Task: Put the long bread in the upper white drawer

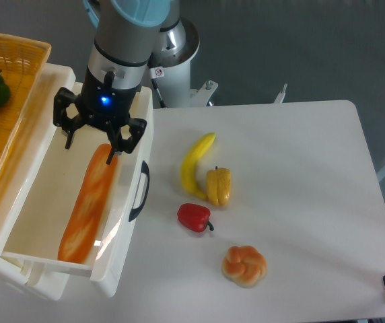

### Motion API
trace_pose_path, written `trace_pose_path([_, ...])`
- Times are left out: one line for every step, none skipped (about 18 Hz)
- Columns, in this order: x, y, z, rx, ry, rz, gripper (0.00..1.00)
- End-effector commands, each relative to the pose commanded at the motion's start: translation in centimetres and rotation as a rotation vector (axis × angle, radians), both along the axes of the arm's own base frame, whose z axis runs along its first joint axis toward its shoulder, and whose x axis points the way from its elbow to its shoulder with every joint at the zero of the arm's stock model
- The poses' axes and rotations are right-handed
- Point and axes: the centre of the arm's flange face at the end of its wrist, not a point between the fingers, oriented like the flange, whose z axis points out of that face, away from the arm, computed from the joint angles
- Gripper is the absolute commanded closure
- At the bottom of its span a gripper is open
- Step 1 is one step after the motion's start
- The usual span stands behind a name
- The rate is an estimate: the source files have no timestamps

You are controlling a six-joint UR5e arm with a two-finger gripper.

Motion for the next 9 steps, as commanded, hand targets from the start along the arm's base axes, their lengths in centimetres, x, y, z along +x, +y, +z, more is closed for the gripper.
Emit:
trace_pose_path([-1.1, -0.5, -0.1, 0.007, 0.016, -0.004, 0.24])
trace_pose_path([-2.2, -1.1, -0.1, 0.011, 0.033, -0.013, 0.20])
trace_pose_path([-3.1, -1.6, -0.4, 0.011, 0.050, -0.031, 0.05])
trace_pose_path([-4.0, -2.1, -0.7, 0.008, 0.070, -0.050, 0.00])
trace_pose_path([-4.6, -2.4, -1.1, -0.001, 0.086, -0.065, 0.00])
trace_pose_path([-5.3, -2.4, -1.9, -0.020, 0.094, -0.071, 0.00])
trace_pose_path([-6.1, -2.7, -2.3, -0.035, 0.113, -0.071, 0.00])
trace_pose_path([-6.8, -2.6, -2.8, -0.042, 0.140, -0.085, 0.00])
trace_pose_path([-7.4, -2.3, -3.9, -0.057, 0.158, -0.108, 0.00])
